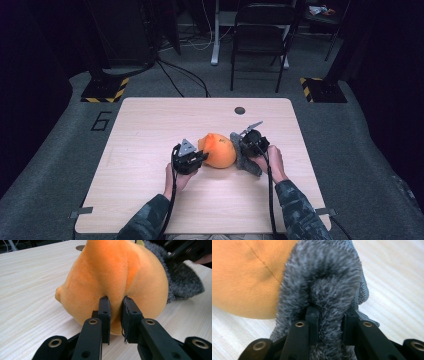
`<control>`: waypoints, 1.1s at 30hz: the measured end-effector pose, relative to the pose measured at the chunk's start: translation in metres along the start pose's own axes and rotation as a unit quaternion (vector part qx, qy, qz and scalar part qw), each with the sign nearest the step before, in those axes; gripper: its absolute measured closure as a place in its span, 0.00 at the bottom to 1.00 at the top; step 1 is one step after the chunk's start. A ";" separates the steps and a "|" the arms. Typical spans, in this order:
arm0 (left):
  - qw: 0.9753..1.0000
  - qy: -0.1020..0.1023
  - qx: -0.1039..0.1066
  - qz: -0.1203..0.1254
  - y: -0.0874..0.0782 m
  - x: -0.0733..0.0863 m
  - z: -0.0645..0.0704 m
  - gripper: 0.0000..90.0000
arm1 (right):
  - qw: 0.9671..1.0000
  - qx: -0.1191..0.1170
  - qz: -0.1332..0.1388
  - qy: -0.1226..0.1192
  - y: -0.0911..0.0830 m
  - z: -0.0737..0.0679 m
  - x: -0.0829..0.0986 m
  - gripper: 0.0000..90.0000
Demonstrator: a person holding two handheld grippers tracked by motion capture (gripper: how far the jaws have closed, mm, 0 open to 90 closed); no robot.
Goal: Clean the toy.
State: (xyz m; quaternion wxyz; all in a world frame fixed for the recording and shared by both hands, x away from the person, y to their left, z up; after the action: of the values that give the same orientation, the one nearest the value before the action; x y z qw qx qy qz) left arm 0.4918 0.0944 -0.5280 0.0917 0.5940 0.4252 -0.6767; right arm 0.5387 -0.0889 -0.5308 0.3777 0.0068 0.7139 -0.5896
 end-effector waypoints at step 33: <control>0.989 0.135 -0.044 -0.036 0.013 0.002 0.009 0.51 | 0.995 -0.052 0.077 -0.038 -0.026 -0.048 -0.027 0.80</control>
State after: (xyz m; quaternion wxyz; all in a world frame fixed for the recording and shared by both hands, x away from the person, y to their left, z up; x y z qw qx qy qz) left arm 0.4930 0.0815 -0.5367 0.0350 0.6597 0.4839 -0.5739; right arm 0.5210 -0.0443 -0.4930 0.4488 0.0201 0.7262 -0.5204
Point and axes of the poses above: each handheld gripper's, and its own axes: y roughly forward along the jaws, x roughly out of its underside, z roughly to its right, the point moved 9 cm from there along y, roughly forward along the jaws, and after that the axes turned 10 degrees about y, right-handed, at the moved point
